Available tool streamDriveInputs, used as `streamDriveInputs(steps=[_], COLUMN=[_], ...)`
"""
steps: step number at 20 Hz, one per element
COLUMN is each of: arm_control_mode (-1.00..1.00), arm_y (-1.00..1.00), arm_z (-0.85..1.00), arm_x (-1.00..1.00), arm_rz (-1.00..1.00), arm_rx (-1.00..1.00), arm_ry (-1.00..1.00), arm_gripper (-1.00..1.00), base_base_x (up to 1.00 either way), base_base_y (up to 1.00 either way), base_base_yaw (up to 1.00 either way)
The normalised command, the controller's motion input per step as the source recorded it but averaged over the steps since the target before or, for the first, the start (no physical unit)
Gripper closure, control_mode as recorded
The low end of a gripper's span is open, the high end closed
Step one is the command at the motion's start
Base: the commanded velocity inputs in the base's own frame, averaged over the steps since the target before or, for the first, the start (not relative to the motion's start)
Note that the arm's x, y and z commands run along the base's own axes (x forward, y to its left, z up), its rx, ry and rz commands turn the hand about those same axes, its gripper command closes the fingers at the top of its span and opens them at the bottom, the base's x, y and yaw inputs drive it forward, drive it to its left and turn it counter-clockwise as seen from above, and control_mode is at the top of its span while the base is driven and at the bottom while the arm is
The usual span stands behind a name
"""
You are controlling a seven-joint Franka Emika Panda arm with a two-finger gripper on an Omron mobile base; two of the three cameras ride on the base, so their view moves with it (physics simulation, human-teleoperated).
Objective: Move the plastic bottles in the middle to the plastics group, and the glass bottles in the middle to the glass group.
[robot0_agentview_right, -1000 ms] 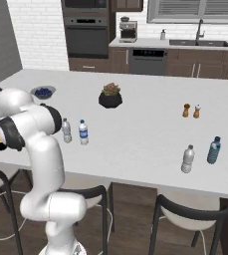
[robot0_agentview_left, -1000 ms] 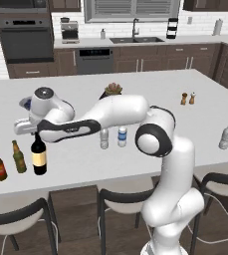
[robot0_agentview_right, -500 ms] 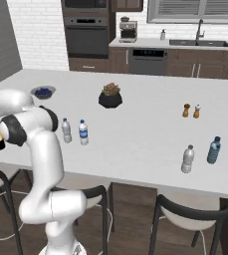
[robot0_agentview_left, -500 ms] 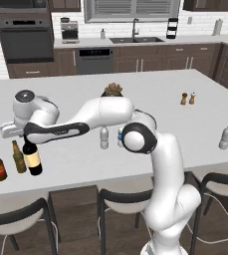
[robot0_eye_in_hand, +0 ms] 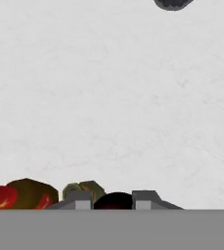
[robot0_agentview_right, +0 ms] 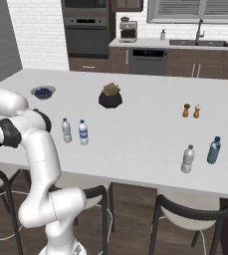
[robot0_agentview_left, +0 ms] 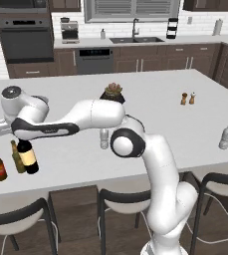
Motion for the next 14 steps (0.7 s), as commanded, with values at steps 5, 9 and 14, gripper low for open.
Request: streamDriveInputs(steps=[5,9,14], arm_control_mode=[-1.0,-1.0,-1.0], arm_y=[-0.28,-0.62,-0.55], arm_z=[0.0,-0.01,-0.12], arm_x=[-0.08,-0.07,-0.03], arm_rz=[0.0,0.0,0.0], arm_rx=[0.03,0.03,0.07], arm_ry=[0.0,0.0,0.0], arm_gripper=[1.0,1.0,1.0], base_base_x=[0.0,0.0,0.0], base_base_y=[0.0,0.0,0.0], base_base_yaw=[0.0,0.0,0.0])
